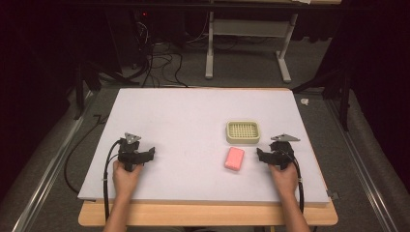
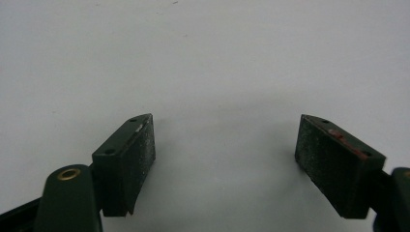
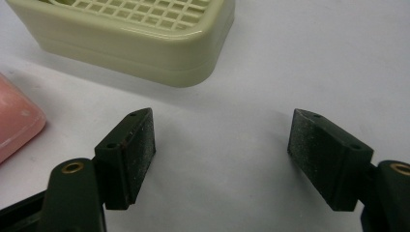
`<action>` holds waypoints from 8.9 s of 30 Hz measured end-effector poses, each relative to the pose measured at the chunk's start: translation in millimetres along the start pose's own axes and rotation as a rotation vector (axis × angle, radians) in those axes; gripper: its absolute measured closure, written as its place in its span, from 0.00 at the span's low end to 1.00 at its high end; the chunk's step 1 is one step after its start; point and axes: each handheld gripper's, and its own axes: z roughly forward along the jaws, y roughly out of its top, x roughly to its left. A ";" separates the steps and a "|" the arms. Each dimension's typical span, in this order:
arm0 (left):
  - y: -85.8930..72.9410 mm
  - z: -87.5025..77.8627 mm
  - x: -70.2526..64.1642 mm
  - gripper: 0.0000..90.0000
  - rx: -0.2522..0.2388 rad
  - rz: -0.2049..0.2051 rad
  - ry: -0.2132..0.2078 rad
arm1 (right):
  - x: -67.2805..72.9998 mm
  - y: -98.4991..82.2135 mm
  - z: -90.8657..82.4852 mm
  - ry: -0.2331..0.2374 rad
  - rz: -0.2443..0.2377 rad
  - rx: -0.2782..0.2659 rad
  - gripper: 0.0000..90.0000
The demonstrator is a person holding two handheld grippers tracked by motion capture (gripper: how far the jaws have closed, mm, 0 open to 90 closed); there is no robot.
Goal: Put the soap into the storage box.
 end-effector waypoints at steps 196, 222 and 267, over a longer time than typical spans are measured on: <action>0.0 0.1 0.0 0.25 0.002 -0.003 0.001 | 95.3 19.3 -0.7 0.296 -0.340 0.008 0.13; 0.0 0.1 0.1 0.25 0.002 -0.004 0.001 | 95.6 13.8 9.5 0.295 -0.286 0.040 0.15; 0.0 0.3 0.0 0.24 0.001 -0.005 0.002 | 55.0 7.2 -27.8 0.315 -0.181 0.015 0.15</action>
